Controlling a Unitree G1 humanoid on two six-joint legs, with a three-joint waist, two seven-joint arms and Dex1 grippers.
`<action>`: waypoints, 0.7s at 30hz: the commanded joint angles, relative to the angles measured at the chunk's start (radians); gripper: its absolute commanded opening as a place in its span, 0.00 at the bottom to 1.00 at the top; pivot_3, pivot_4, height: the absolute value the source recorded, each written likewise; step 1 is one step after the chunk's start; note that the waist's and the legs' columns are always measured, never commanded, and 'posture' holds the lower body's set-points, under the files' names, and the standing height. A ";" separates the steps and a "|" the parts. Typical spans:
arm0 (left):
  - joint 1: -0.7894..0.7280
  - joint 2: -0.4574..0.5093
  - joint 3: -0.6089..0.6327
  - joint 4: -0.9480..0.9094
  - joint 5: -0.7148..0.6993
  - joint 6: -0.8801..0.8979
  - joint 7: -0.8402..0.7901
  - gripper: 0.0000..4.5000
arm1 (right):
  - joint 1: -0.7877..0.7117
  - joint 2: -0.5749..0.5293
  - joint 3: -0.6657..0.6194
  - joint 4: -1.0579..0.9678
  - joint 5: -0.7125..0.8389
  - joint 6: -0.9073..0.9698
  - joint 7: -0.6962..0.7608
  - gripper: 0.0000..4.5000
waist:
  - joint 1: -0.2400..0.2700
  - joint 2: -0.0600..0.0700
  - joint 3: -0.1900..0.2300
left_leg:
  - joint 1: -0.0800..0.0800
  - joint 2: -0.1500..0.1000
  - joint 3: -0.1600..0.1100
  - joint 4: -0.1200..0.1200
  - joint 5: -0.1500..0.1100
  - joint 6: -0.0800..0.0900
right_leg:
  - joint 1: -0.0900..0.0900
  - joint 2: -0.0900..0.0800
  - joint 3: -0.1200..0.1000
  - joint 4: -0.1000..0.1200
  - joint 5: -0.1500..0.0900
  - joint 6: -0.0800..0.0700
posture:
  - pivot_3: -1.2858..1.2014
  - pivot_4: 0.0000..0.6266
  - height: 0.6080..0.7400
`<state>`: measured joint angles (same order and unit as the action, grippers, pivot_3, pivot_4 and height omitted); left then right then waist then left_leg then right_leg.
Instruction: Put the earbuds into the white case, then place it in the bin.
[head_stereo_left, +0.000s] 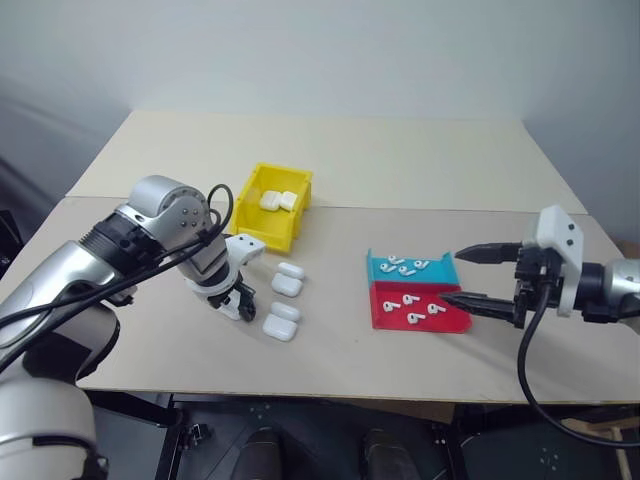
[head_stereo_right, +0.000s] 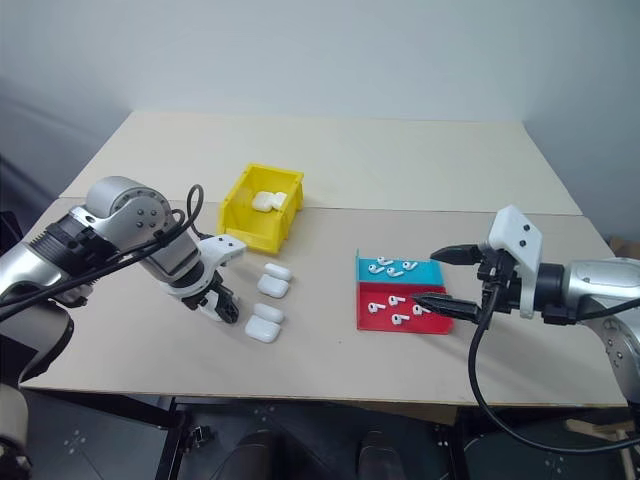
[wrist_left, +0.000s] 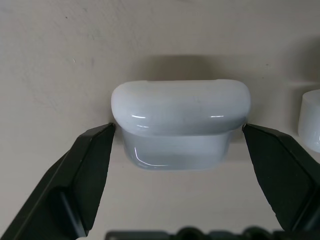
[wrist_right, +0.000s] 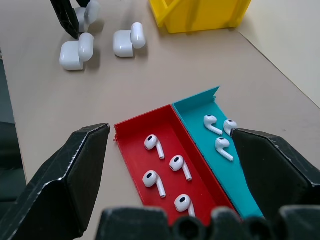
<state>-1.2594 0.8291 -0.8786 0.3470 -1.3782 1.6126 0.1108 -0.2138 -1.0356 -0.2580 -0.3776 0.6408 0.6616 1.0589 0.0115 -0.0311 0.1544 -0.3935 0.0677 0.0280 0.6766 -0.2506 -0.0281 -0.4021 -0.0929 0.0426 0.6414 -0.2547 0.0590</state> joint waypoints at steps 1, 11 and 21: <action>-0.006 0.002 0.012 -0.013 0.003 0.002 -0.001 0.99 | -0.001 -0.010 -0.044 -0.026 0.007 -0.007 -0.007 1.00 | 0.000 0.000 0.000 | 0.000 0.000 0.000 0.000 0.000 0.000 | 0.000 0.000 0.000 0.000 0.000 0.000 | 0.52 0.24 1.00; 0.035 0.034 0.053 -0.087 -0.007 0.002 -0.006 0.62 | 0.000 -0.007 -0.034 -0.033 0.008 -0.007 -0.018 1.00 | 0.000 0.000 0.000 | -0.003 0.000 0.000 0.000 0.000 0.000 | -0.002 0.000 0.000 -0.001 0.000 0.000 | 0.52 0.24 1.00; 0.078 0.258 0.247 -0.326 -0.078 0.002 -0.055 0.62 | 0.011 0.005 -0.047 -0.033 0.025 -0.011 -0.012 1.00 | -0.014 -0.003 0.003 | -0.006 0.000 0.000 0.000 0.000 0.000 | -0.005 0.000 0.000 -0.001 0.000 0.000 | 0.52 0.24 1.00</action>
<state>-1.1759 1.0526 -0.7142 0.0822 -1.4347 1.6121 0.0837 -0.1973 -1.0311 -0.2598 -0.3938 0.6448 0.6610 1.0421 -0.0021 -0.0340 0.1578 -0.3999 0.0682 0.0278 0.6766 -0.2506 -0.0282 -0.4078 -0.0930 0.0423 0.6400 -0.2547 0.0590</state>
